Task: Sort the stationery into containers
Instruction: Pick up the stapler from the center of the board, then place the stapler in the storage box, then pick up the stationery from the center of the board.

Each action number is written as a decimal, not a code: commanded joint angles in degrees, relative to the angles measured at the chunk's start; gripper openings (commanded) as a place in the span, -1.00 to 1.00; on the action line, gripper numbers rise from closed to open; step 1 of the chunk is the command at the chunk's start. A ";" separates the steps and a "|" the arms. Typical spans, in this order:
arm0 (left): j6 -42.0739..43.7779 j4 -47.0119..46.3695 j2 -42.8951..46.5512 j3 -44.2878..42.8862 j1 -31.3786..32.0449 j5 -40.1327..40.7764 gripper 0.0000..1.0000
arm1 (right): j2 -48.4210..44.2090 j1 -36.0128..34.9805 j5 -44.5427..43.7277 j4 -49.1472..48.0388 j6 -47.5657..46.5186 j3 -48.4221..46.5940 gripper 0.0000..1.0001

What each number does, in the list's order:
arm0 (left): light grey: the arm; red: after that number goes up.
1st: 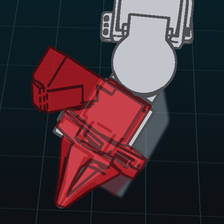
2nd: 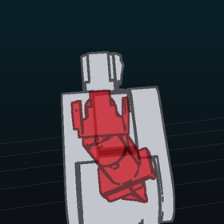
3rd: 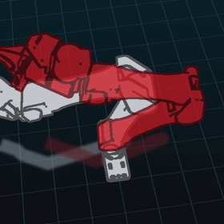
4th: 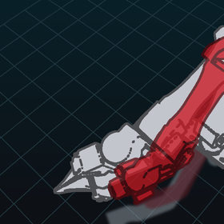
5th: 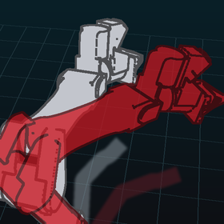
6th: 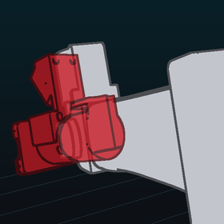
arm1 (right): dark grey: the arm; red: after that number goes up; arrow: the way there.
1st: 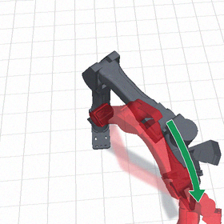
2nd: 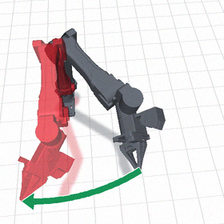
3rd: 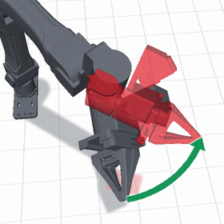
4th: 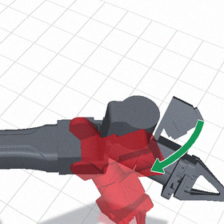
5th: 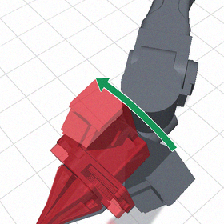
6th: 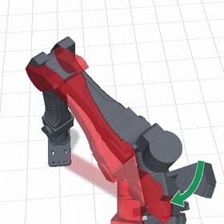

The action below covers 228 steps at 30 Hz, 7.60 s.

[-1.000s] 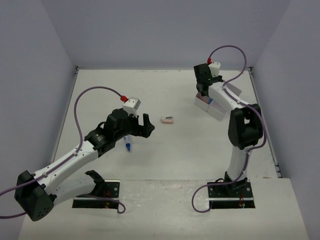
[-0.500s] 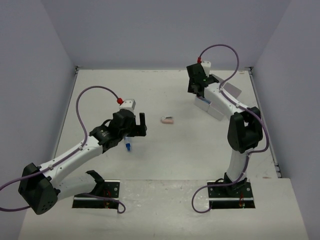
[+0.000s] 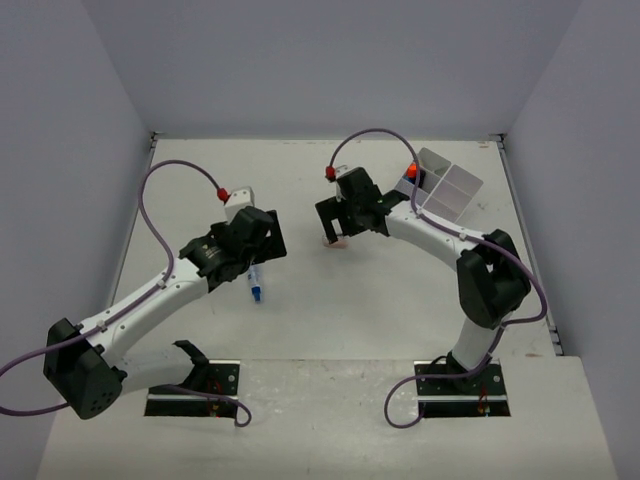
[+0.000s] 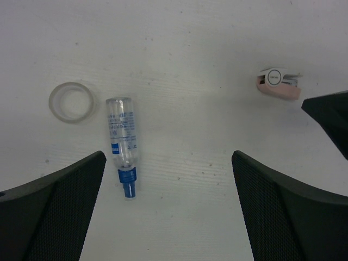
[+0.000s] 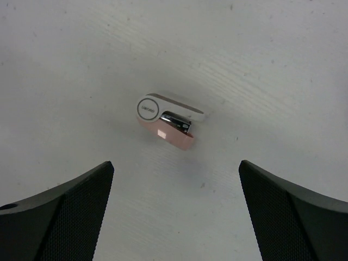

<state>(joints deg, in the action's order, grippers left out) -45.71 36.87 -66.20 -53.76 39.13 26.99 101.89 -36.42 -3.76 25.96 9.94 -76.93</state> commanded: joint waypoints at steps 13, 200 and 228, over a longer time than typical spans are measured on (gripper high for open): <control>-12.07 -7.65 -0.82 -0.69 -0.04 -5.37 1.00 | -0.03 -1.50 -3.50 3.46 -18.87 0.34 0.98; 12.61 -8.60 24.57 6.56 6.22 -18.03 0.98 | -5.63 27.78 -14.63 8.84 -40.40 2.69 -0.97; -7.21 1.44 10.27 7.61 0.86 4.91 1.00 | -24.61 17.63 -13.16 11.69 -26.77 -1.98 0.98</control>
<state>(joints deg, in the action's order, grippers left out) -44.65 34.41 -51.38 -46.93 44.14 24.49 88.90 -11.74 -15.09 39.65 -23.93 -76.82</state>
